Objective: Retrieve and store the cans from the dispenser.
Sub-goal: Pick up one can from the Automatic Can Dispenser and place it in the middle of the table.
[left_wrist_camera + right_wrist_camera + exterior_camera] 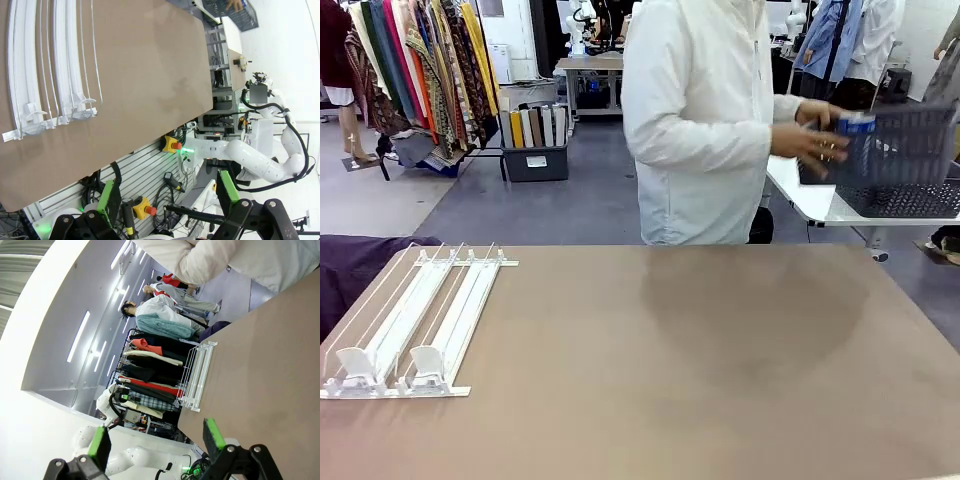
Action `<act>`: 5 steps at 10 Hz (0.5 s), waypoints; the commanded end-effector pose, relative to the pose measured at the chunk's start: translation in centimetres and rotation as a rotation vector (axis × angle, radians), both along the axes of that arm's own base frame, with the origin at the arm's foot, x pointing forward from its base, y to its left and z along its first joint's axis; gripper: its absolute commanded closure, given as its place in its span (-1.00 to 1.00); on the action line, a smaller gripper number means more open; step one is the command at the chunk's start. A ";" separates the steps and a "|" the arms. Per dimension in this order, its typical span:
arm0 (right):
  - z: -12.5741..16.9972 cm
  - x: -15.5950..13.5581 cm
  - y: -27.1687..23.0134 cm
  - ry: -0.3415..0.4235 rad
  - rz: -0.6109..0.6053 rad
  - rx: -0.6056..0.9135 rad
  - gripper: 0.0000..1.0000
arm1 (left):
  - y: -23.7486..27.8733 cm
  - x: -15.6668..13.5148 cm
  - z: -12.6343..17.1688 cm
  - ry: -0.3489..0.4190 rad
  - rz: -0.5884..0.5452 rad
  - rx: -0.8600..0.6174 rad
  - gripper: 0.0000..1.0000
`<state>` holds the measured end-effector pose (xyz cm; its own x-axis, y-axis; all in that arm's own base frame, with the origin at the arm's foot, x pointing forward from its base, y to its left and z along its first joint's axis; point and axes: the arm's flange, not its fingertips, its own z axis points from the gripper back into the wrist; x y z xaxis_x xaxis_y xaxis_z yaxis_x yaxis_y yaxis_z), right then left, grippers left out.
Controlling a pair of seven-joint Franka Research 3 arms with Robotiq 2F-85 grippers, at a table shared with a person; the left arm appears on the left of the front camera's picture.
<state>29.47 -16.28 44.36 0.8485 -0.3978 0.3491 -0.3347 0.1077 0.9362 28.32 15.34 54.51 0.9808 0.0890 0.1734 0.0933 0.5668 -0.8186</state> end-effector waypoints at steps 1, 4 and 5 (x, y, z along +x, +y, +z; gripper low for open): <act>0.5 0.2 0.0 -0.007 -0.001 0.011 -1.00 | 0.0 -0.3 0.0 0.001 -0.005 0.002 -1.00; 0.5 0.2 0.0 -0.007 -0.001 0.011 -1.00 | 0.0 -0.3 0.0 0.001 -0.005 0.002 -1.00; 0.5 0.2 0.0 -0.007 -0.001 0.011 -1.00 | 0.0 -0.3 0.0 0.001 -0.005 0.002 -1.00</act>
